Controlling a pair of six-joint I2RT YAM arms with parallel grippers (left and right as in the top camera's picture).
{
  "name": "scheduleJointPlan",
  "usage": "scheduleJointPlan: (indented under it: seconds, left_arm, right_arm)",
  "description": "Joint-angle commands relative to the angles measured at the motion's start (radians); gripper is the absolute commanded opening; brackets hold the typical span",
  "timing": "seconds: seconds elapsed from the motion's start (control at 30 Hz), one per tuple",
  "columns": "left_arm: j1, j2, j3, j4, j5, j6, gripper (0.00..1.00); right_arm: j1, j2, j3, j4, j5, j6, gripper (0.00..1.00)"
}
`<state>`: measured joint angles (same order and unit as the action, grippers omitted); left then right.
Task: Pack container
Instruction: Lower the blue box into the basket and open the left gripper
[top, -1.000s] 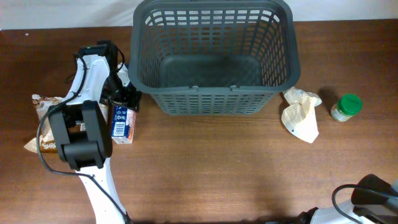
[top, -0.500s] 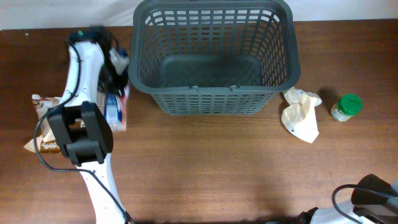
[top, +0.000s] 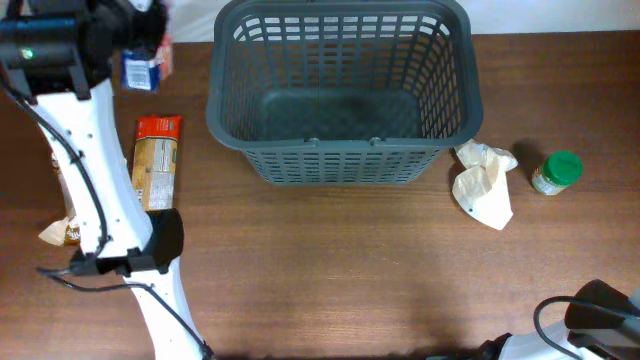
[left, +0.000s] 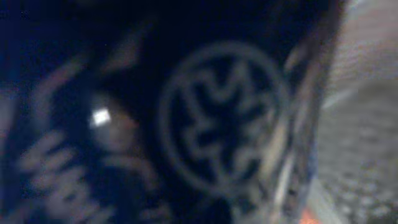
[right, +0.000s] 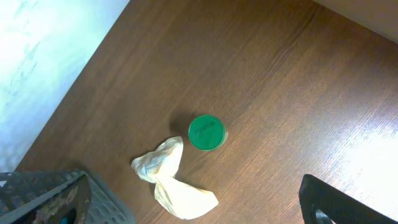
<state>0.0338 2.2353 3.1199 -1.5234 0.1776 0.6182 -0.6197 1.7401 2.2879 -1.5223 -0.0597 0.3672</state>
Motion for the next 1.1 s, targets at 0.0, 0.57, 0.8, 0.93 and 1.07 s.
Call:
scheduleJointPlan:
  seconds: [0.0,0.57,0.8,0.93,1.07]
  left_arm:
    - [-0.156,-0.066,0.017,0.003,0.148,0.41,0.01]
    - [-0.354,0.125,-0.182,0.076,0.129,0.628,0.02]
    - [-0.363,0.261,-0.376,0.214,0.061,0.61,0.02]
    - [-0.374,0.299,-0.431,0.237,0.06,0.609,0.02]
    - [-0.373,0.304,-0.457,0.256,0.035,0.598,0.03]
  right_arm:
    - [-0.002,0.009,0.009,0.0,0.013,0.008,0.99]
    - [-0.002,0.009,0.009,0.0,0.013,0.008,0.99]
    - [-0.002,0.009,0.009,0.0,0.013,0.008,0.99]
    - [-0.002,0.009,0.009,0.0,0.013,0.008,0.99]
    - [-0.002,0.009,0.009,0.0,0.013,0.008,0.99]
